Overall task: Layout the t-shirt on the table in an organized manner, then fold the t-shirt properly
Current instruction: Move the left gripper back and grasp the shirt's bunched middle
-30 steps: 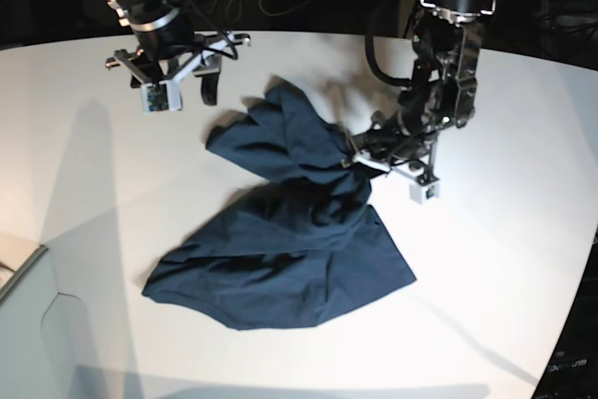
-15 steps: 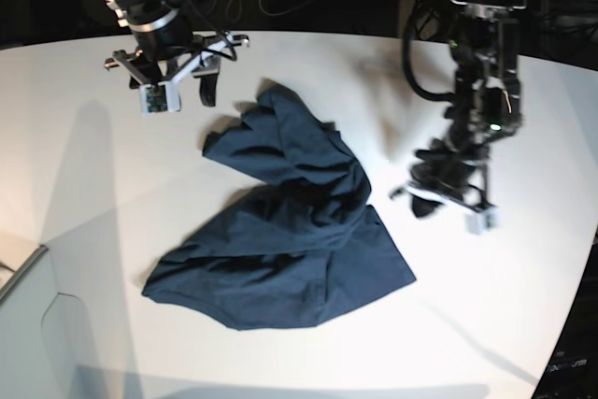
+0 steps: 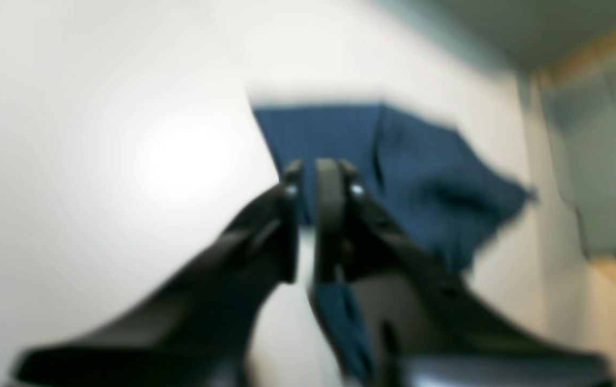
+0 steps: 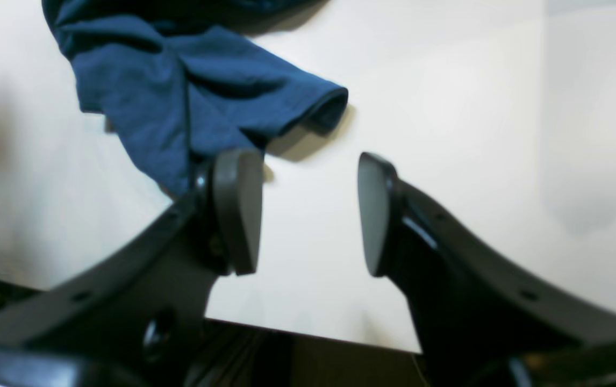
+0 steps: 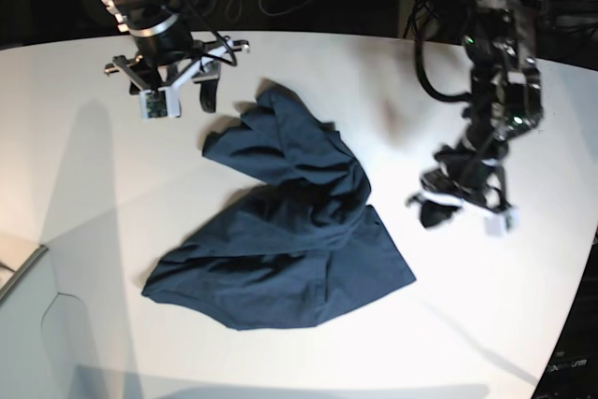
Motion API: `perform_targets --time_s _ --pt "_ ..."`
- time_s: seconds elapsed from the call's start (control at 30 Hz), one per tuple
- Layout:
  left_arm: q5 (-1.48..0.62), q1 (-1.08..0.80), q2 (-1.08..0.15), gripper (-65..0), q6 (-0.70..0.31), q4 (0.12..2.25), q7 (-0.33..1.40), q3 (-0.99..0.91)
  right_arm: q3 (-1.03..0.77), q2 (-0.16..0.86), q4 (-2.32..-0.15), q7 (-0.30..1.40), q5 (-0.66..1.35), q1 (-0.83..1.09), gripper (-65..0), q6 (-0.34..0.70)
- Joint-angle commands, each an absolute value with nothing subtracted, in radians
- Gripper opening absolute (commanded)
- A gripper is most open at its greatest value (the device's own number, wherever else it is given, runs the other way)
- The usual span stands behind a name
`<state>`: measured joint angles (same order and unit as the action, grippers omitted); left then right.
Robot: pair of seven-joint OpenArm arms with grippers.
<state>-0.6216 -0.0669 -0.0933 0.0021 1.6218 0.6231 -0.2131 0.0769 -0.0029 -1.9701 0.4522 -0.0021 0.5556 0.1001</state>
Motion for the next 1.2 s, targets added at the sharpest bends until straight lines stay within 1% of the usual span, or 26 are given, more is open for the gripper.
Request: perform_targets --time_s 0.0,0.03,0.13,0.2,0.33,0.53,0.63,0.7,1.17 --pt "-0.651 -0.054 -0.093 -48.3 -0.005 1.623 0.59 -0.216 0.077 -0.005 -1.988 0.429 0.002 0.558 -35.9 0.108" --pt "-0.661 -0.064 -0.081 -42.8 -0.004 1.598 0.59 -0.216 0.077 -0.005 -1.988 0.429 0.002 0.558 -35.9 0.108" --pt "-0.661 -0.073 -0.05 -30.1 -0.004 1.517 0.59 -0.193 0.077 -0.004 -1.988 0.429 0.002 0.558 -35.9 0.108" --pt "-0.662 -0.076 -0.053 -26.4 -0.004 1.471 0.59 -0.147 0.077 -0.004 -1.988 0.429 0.002 0.558 -35.9 0.108" --pt "-0.667 -0.088 -0.053 -28.3 -0.004 1.42 0.581 -0.099 0.077 -0.004 -1.988 0.429 0.002 0.558 -35.9 0.108" --pt "-0.659 -0.077 -0.047 -28.7 -0.004 1.348 0.581 -0.094 0.077 -0.002 -1.988 0.429 0.002 0.556 -35.9 0.108" --pt "-0.659 -0.077 -0.047 -31.4 -0.004 1.336 0.581 -0.094 0.077 -0.002 -1.988 0.429 0.002 0.556 -35.9 0.108" --pt "-0.659 -0.077 -0.047 -31.9 -0.004 1.333 0.581 -0.094 0.077 -0.002 -1.988 0.429 0.002 0.556 -35.9 0.108" --pt "-0.657 -0.077 -0.027 -31.9 -0.004 1.333 0.581 -0.094 0.077 -0.002 -1.988 0.429 0.002 0.556 -35.9 0.108"
